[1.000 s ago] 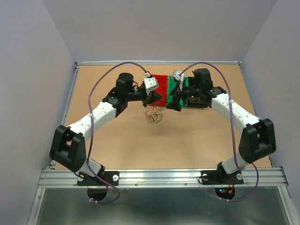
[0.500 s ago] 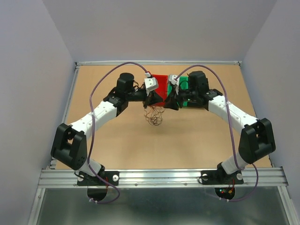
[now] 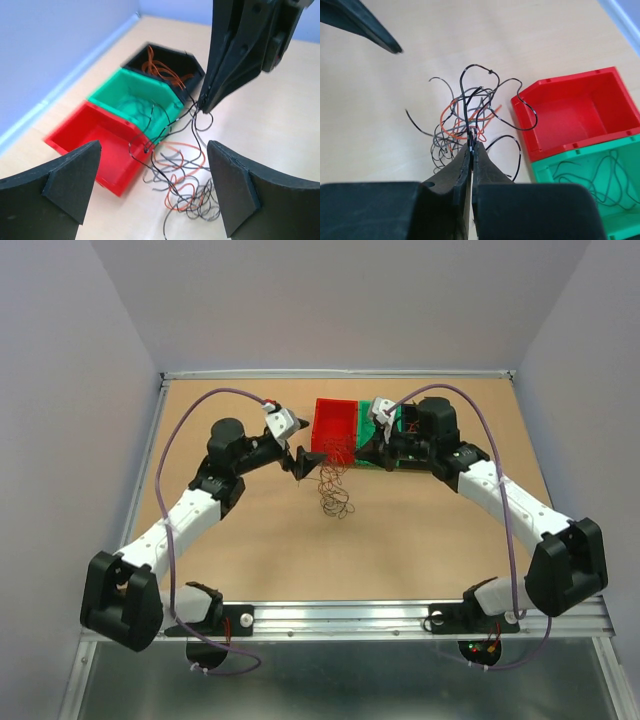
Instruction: Untangle the cables
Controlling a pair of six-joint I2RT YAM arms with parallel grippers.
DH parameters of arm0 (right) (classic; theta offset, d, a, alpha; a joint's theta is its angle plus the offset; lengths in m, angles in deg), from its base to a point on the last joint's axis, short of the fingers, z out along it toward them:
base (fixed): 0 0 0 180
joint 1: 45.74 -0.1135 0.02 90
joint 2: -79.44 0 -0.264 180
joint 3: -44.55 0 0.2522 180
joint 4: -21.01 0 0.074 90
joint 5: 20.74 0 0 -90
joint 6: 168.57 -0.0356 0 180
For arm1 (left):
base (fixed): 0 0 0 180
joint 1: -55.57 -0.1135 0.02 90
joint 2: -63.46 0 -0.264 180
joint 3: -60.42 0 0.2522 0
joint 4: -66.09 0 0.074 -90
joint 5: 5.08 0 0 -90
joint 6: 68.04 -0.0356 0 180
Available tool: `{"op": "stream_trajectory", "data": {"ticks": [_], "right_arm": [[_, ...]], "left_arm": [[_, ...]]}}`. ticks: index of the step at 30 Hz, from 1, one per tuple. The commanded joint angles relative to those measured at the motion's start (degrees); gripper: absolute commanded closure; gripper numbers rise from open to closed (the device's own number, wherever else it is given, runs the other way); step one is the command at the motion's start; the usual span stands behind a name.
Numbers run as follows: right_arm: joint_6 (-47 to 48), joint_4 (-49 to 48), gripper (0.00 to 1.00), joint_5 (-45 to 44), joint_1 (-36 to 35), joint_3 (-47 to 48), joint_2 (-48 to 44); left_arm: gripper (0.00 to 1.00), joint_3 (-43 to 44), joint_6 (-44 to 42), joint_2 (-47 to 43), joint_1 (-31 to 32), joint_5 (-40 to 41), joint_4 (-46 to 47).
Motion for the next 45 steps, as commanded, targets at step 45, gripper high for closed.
{"op": "stream_trajectory", "data": {"ticks": [45], "right_arm": [[-9.70, -10.48, 0.99, -25.89, 0.30, 4.88, -34.34]], "left_arm": [[0.37, 17.24, -5.85, 26.92, 7.81, 27.85, -2.79]]}}
